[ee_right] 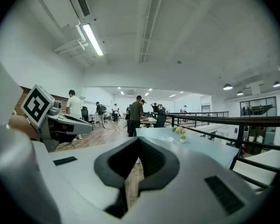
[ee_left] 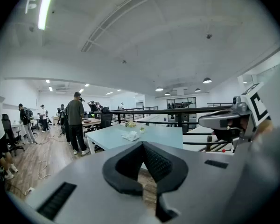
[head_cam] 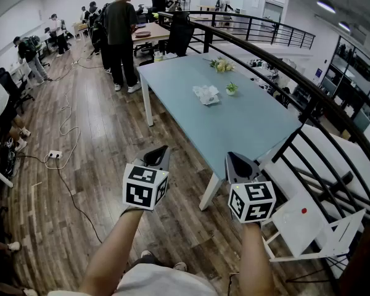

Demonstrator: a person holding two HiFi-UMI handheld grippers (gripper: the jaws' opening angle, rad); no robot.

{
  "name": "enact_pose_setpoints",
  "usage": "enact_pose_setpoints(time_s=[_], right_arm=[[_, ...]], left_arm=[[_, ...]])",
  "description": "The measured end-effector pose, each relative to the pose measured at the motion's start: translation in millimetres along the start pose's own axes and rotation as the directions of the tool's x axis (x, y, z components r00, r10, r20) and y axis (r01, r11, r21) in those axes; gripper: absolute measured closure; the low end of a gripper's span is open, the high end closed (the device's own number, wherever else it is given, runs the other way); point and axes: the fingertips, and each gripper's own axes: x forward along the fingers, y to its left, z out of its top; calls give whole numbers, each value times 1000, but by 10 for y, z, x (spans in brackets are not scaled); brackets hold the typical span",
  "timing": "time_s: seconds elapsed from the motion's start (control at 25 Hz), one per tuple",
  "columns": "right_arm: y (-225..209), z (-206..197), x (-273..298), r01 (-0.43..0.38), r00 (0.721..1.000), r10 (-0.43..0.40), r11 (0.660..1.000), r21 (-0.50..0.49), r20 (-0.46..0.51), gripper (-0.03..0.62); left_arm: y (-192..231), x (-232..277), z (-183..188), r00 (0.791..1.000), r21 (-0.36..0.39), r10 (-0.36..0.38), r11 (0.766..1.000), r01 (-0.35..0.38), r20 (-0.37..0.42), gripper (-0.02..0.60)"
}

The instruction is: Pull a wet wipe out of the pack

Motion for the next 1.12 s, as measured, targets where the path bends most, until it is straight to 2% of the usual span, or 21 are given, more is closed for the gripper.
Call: enact_pose_setpoints(time_s=[0.52,1.12], right_arm=[[37,-73,241,18,1000,-17,1000,10,-10,589],[139,-16,1308,65,997,-64,998,23,-42,569]], left_arm=[[217,141,-25,1000,-15,-5,1000,5,-3,588],[1152,868,22,999,-36,-33,999,33,-23,588]])
